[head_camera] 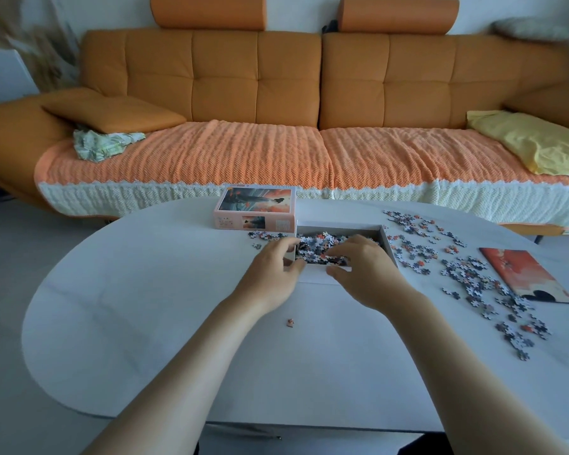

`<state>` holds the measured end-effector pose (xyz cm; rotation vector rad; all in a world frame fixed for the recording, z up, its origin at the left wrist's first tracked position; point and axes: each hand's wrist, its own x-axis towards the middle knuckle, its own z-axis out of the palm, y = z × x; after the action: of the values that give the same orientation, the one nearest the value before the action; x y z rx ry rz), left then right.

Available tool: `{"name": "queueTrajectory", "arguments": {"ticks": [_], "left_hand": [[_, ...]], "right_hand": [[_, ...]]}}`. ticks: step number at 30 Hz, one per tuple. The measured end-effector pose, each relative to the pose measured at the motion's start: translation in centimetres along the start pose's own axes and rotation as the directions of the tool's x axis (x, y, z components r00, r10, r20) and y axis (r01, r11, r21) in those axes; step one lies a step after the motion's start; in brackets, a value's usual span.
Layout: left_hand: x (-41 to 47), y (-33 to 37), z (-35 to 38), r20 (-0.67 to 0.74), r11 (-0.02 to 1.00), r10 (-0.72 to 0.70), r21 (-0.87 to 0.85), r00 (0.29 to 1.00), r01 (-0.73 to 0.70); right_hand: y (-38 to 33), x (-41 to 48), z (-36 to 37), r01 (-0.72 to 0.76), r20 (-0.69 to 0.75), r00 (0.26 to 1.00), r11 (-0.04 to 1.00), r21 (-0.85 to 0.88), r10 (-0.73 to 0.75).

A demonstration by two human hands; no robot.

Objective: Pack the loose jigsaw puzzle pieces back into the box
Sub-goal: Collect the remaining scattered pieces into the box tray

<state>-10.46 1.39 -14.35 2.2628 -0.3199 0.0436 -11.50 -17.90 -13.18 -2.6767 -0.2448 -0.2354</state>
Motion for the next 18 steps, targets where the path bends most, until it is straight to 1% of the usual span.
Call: {"name": "queueTrajectory", "arguments": {"ticks": [2, 4, 5, 8, 9, 11, 12, 13, 14, 15, 16, 17, 18], "left_hand": [[0.1, -0.7, -0.6, -0.008, 0.999, -0.005, 0.035, 1.0, 0.005], [0.4, -2.1, -1.7, -0.037, 0.993, -0.005, 0.115, 0.999, 0.009], [0.7, -2.9, -2.3, -0.064, 0.987, -0.001, 0.163, 0.998, 0.011], [1.6, -5.6, -4.0, -0.101, 0.95, -0.013, 0.31, 0.995, 0.044], [2.0, -6.4, -4.4, -0.084, 0.937, -0.026, 0.344, 0.996, 0.054], [2.5, -7.9, -5.0, -0.039, 0.926, -0.033, 0.374, 0.999, 0.045], [2.8, -8.5, -5.3, -0.019, 0.923, -0.023, 0.383, 1.0, 0.029], [3.2, -9.0, -5.5, -0.002, 0.924, -0.009, 0.383, 1.0, 0.009], [3.5, -9.3, -5.6, 0.012, 0.928, 0.004, 0.374, 1.0, -0.008], [4.0, -9.5, -5.7, 0.023, 0.932, 0.019, 0.362, 1.0, -0.026], [4.4, -9.6, -5.7, 0.033, 0.935, 0.036, 0.353, 0.999, -0.046], [4.9, -9.6, -5.6, 0.041, 0.935, 0.06, 0.348, 0.997, -0.07], [5.3, -9.6, -5.5, 0.047, 0.933, 0.089, 0.346, 0.995, -0.099]], "right_hand": [[-0.9, -0.1, 0.2, 0.061, -0.069, 0.996, 0.997, -0.044, -0.064], [-2.9, 0.1, 0.7, 0.164, -0.121, 0.979, 0.986, -0.027, -0.166], [-4.0, 0.3, 1.1, 0.21, -0.122, 0.97, 0.977, -0.02, -0.211], [-7.7, 1.9, 3.0, 0.312, -0.076, 0.948, 0.95, 0.004, -0.31], [-8.8, 2.6, 3.7, 0.317, -0.048, 0.948, 0.948, 0.031, -0.316], [-10.6, 4.3, 5.2, 0.262, 0.04, 0.964, 0.964, 0.044, -0.264], [-11.3, 5.2, 5.7, 0.212, 0.09, 0.974, 0.977, -0.019, -0.21], [-11.9, 6.2, 6.1, 0.163, 0.138, 0.98, 0.975, -0.152, -0.142], [-12.3, 7.1, 6.2, 0.134, 0.177, 0.981, 0.935, -0.329, -0.078], [-12.6, 8.0, 6.2, 0.13, 0.214, 0.976, 0.859, -0.495, -0.024], [-12.7, 8.7, 6.1, 0.139, 0.249, 0.968, 0.782, -0.607, 0.021], [-12.5, 9.5, 6.0, 0.147, 0.278, 0.959, 0.735, -0.661, 0.058], [-12.1, 10.1, 6.1, 0.152, 0.304, 0.949, 0.723, -0.674, 0.083]]}}
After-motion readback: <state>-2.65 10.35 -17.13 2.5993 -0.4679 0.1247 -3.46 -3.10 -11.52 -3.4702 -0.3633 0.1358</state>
